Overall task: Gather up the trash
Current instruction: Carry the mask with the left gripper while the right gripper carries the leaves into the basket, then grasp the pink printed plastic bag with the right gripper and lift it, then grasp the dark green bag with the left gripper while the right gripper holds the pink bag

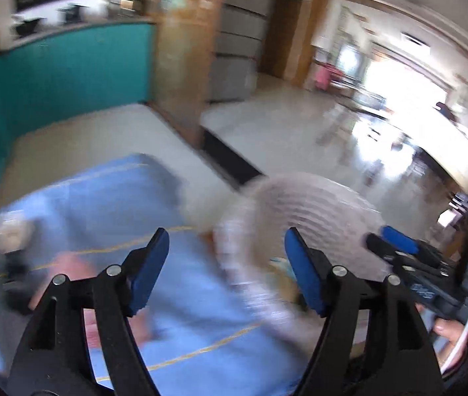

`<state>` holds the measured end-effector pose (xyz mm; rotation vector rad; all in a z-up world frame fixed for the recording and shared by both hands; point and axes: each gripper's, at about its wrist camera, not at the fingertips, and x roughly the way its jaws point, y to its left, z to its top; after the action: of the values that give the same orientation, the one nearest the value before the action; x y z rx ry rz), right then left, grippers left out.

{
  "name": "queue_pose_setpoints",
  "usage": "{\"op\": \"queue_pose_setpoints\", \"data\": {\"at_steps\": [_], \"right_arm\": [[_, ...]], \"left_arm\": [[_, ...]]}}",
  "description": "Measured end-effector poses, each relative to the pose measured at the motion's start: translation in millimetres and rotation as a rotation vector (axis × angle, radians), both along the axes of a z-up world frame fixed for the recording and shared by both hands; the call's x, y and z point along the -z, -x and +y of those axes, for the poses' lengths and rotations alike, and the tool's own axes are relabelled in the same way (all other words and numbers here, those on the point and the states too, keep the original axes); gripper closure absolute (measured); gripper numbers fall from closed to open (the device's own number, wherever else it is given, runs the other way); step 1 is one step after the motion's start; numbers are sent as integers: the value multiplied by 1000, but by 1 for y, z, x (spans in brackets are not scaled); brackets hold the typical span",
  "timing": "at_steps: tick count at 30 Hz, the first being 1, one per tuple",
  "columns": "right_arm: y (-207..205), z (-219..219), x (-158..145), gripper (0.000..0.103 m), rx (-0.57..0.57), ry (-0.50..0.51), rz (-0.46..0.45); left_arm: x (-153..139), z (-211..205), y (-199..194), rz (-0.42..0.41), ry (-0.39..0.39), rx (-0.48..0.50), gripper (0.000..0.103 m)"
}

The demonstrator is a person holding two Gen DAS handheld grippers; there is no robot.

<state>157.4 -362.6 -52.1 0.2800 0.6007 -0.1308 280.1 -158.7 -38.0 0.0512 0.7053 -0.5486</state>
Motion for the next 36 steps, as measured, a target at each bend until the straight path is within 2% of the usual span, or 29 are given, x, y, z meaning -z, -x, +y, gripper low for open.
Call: {"op": "queue_pose_setpoints", "data": {"at_steps": [4, 6, 8, 9, 12, 16, 21, 25, 27, 29, 32, 34, 36], "right_arm": [[-15, 52, -11, 43, -198, 49, -42], [-32, 94, -16, 42, -367, 54, -44], [-49, 129, -19, 37, -488, 62, -37], [-58, 147, -20, 31, -552, 68, -29], [-91, 199, -16, 25, -713, 96, 8], [-133, 233, 9, 21, -766, 44, 86], [-158, 255, 45, 21, -774, 83, 211], [-156, 267, 61, 21, -801, 135, 256], [-154, 273, 67, 30, -811, 162, 269], [-149, 275, 70, 44, -813, 189, 267], [-139, 272, 68, 60, -814, 183, 256], [-135, 269, 66, 65, -816, 168, 253], [-128, 263, 61, 66, -809, 155, 245]], "left_arm": [[-11, 67, -4, -61, -103, -211, 30], [-17, 99, -7, -54, -97, -294, 30], [-23, 135, -9, -29, -45, -356, 29], [-23, 145, -7, -22, -36, -376, 29], [-21, 163, -4, -21, -59, -414, 25], [-18, 175, 1, -31, -103, -435, 25], [-14, 187, 3, -37, -103, -439, 23], [-8, 193, 0, -4, -106, -449, 23], [-6, 196, -1, 13, -86, -449, 23], [-6, 199, 0, 26, -59, -450, 23], [-6, 199, 1, 32, -48, -452, 23], [-4, 198, 1, 38, -46, -454, 23], [-2, 198, 0, 45, -44, -456, 23]]}}
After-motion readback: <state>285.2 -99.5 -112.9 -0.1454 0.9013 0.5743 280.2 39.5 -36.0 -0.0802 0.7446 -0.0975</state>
